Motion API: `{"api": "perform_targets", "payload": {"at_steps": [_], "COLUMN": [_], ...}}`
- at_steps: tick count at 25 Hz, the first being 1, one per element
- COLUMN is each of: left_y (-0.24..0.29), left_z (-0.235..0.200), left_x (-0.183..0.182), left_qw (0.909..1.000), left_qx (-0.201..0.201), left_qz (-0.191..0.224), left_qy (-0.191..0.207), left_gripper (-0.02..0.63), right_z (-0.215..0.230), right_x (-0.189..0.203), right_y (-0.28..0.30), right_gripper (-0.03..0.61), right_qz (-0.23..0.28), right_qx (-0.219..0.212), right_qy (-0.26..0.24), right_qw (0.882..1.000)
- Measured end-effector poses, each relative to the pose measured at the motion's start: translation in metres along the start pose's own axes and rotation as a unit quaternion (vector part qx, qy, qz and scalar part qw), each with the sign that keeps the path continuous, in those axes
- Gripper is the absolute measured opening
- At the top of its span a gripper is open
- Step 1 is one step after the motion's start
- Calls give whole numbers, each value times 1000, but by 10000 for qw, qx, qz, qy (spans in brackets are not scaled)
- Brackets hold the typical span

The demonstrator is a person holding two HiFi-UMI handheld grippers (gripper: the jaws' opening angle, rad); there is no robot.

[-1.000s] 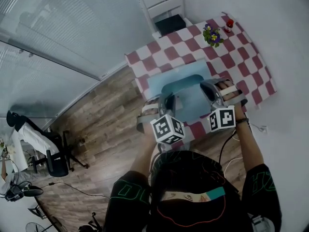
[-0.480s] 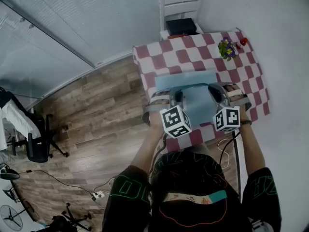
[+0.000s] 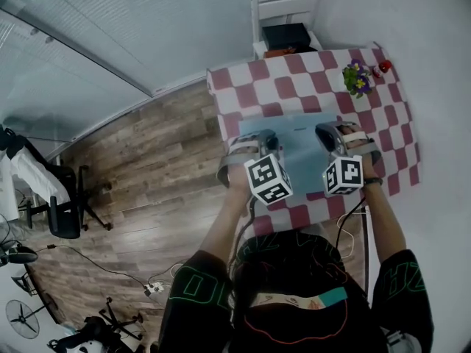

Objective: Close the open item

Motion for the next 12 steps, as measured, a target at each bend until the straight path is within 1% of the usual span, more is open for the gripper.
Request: {"api": "perform_targets", "payload": {"at_steps": [4, 8, 12], "left_y": [11, 22, 33], "left_z": [-7, -16, -19], "left_x": [4, 9, 10], "left_qw": [9999, 9995, 9986], "left_qx": [124, 265, 449], "left_qz": [-81, -166, -252], "left_qy": [24, -18, -90], "left_gripper": [72, 78, 86], "right_z": [-4, -5, -9], "right_x": [4, 6, 11], "right_y": [14, 31, 40], "right_gripper": [34, 37, 41], "right_qz": [21, 45, 12], "right_qx": [-174, -278, -473], "right_qy": [81, 134, 189], "right_qw": [9998, 9995, 9987]}}
Point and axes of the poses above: the fingertips, and each gripper's own axes: y forward along the fingers, z to its right, x out of its underside, the point moved 7 cm from there along -y, backward along the fingers, and after that the axes turned 12 degrees about x, right-handed, at the moved point
